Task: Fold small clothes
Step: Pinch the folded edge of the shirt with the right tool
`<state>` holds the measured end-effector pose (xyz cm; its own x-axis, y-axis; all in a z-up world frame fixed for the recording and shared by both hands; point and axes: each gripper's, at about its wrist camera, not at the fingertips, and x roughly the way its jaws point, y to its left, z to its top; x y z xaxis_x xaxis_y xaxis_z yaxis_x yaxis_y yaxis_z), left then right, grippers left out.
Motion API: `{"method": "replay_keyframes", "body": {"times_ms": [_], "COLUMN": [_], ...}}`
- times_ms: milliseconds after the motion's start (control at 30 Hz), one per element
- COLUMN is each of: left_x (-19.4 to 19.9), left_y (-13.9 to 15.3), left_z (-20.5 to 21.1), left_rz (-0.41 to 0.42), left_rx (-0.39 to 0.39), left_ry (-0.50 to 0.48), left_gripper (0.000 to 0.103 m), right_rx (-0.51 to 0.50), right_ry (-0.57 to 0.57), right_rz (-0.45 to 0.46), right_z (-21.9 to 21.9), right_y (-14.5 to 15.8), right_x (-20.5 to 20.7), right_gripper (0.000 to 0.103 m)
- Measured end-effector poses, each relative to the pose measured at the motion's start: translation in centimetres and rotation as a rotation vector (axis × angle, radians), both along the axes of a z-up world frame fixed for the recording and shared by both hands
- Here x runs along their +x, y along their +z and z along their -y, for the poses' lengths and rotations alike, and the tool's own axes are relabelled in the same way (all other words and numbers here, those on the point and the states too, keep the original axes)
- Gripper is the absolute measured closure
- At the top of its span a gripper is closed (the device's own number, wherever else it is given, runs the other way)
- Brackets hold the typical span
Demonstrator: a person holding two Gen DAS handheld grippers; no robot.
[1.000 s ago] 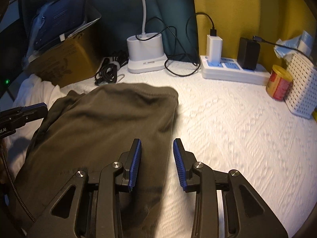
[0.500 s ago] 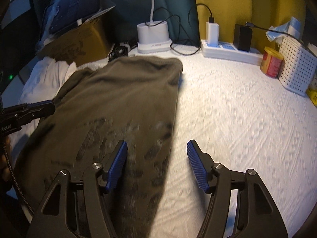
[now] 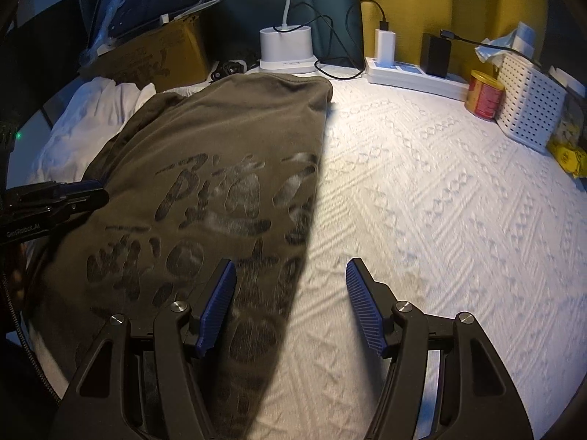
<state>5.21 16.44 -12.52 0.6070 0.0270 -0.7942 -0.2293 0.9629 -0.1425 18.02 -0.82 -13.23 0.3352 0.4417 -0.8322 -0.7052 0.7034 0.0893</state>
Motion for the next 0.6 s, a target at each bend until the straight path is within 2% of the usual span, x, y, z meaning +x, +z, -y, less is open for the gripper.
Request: {"method": "replay_keyframes", "body": {"times_ms": [200, 233, 300, 367, 533, 600], "left_x": [-1.3, -1.6, -2.4, -2.8, -3.8, -4.5], "left_y": [0.8, 1.0, 1.6, 1.6, -0.1, -0.2], "left_z": [0.9, 1.0, 1.4, 1.9, 2.1, 2.3], "left_rz": [0.017, 0.029, 0.054, 0.050, -0.021, -0.011], "left_rx": [0.032, 0.030, 0.028, 0.029, 0.009, 0.013], "left_ry": [0.002, -0.001, -0.009, -0.014, 0.011, 0.016], "left_gripper": [0.071, 0.065, 0.047, 0.046, 0.046, 0.046], "right_rx": [0.007, 0.010, 0.012, 0.011, 0.003, -0.002], "right_ry": [-0.010, -0.011, -0.009, -0.006, 0.000, 0.001], "right_rz": [-0.007, -0.008, -0.006, -0.005, 0.001, 0.006], "right_z": [1.1, 1.3, 1.6, 2.0, 2.8, 3.1], "right_y": [0.2, 0.3, 0.4, 0.4, 0.4, 0.4], "right_x": [-1.3, -1.6, -2.2, -2.8, -4.1, -4.6], "right_gripper": [0.037, 0.037, 0.037, 0.037, 0.037, 0.037]}}
